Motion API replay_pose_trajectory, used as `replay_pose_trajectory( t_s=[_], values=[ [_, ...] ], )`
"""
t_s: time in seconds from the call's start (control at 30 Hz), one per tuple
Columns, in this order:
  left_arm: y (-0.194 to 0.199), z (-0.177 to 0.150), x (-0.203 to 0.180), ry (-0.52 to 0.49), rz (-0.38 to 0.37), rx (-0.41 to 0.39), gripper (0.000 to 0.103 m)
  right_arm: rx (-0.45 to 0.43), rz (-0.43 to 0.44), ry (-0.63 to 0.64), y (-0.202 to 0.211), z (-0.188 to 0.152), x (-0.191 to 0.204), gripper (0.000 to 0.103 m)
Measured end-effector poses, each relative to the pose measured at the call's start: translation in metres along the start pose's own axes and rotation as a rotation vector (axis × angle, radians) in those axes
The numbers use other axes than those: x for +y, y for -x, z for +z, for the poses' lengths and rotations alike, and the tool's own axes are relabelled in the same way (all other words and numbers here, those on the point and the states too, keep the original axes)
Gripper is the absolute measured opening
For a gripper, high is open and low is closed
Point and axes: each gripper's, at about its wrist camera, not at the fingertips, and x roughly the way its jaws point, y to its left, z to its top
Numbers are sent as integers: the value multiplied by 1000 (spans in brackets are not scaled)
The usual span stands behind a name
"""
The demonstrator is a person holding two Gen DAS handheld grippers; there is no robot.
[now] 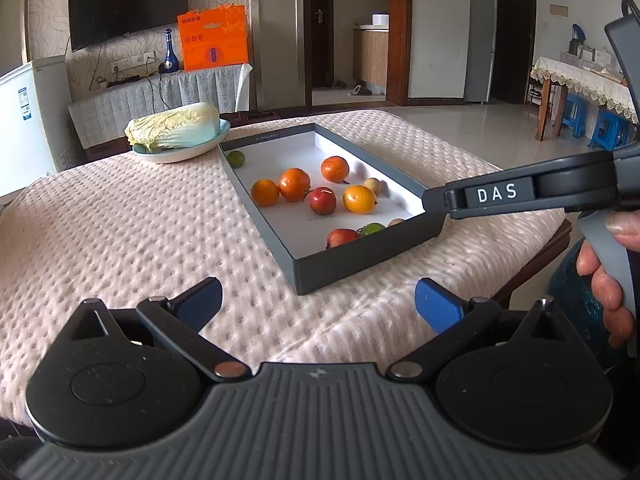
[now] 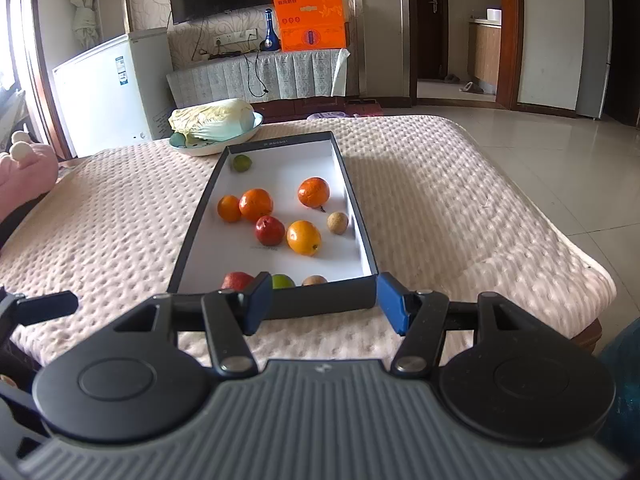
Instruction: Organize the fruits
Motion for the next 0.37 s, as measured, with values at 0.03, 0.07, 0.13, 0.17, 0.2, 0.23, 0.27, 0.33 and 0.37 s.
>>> replay_pose_trajectory(
  t_s=[0.03, 0.07, 0.13, 0.17, 0.2, 0.23, 0.27, 0.33, 0.37],
  values=[
    [0, 0, -1, -6, -1, -1, 103, -2, -1, -1, 0, 0, 0, 60],
    [2, -1, -2, -14, 2, -8, 103, -3, -3, -2, 0, 0, 0, 60],
    [4, -3, -2, -20, 18, -20, 102, -4, -8, -2, 0, 0, 0, 60],
    [5, -4, -2, -15, 14, -23, 102, -5, -9, -2, 0, 0, 0, 60],
    [5, -3, -2, -10, 7, -24, 102, -7, -8, -3, 0, 0, 0, 60],
    [5, -3, -1, -8, 2, -26, 102, -11, -6, -5, 1, 0, 0, 60],
    [6, -3, -1, -6, 0, -29, 102, -14, -3, -5, 1, 0, 0, 60],
    [5, -3, -1, -4, 1, -25, 102, -12, -4, -5, 1, 1, 0, 60],
    [4, -2, -1, -3, -1, -19, 102, -10, -6, -6, 1, 1, 0, 60]
  ],
)
